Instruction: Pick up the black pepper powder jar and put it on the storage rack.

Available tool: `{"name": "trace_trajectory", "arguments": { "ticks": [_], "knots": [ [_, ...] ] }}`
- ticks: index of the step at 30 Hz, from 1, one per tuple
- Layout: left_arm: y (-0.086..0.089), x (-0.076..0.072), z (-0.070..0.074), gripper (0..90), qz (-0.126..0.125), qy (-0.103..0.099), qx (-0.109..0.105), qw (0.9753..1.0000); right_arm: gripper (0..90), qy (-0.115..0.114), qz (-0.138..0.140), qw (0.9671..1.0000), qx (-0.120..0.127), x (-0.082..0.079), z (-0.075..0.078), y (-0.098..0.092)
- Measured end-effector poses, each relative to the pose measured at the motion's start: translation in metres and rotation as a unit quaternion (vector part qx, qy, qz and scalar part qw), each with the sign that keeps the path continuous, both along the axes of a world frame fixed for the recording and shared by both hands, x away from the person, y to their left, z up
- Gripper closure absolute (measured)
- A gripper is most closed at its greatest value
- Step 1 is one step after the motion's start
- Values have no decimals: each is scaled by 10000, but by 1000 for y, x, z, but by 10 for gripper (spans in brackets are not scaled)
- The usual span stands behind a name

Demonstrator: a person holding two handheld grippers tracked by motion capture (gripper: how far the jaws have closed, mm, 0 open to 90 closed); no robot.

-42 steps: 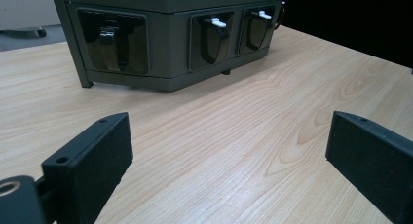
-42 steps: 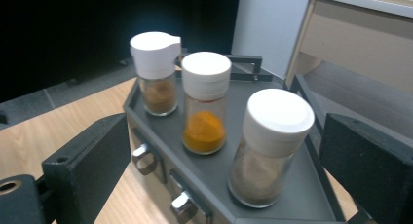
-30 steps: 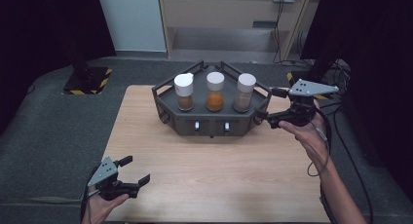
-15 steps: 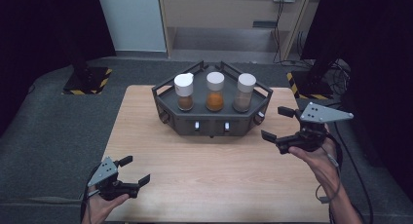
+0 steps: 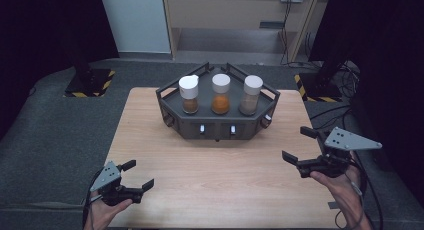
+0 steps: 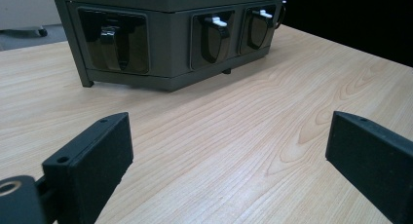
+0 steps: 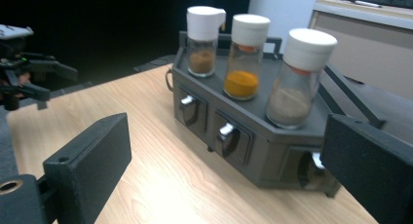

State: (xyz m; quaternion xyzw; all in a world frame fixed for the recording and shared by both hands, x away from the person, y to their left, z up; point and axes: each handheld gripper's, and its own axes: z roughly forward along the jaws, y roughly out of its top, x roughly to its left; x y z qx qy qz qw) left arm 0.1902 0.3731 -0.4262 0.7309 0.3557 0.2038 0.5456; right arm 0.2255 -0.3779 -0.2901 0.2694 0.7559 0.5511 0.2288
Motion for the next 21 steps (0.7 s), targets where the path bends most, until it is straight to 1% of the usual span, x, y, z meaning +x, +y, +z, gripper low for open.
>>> {"name": "trace_trajectory", "arguments": {
  "ticks": [2,6,10,11,13,15,18,20,21],
  "knots": [
    [0,0,0,23,8,-1,-9,10000,50,56,-16,10000,21,-2,-5,-3],
    [0,0,0,23,12,5,-11,10000,50,85,-96,9999,32,-10,-15,-6],
    [0,0,0,23,9,7,-10,10000,51,109,-210,9997,-83,-20,-26,-5],
    [0,0,0,23,10,7,-9,10000,53,115,-213,9997,-81,-21,-28,-5],
    [0,0,0,23,10,4,-7,10000,54,181,-226,9996,-48,-23,-34,-6],
    [0,0,0,23,6,4,-2,10000,55,199,-303,9993,-108,-27,-40,-5],
    [0,0,0,23,12,3,-8,10000,54,259,-361,9990,-79,-30,-48,-6],
    [0,0,0,23,11,5,-12,10000,53,363,-379,9986,-36,-30,-55,-8],
    [0,0,0,23,10,6,-12,10000,52,375,-402,9985,-34,-31,-57,-9]
  ]
}}
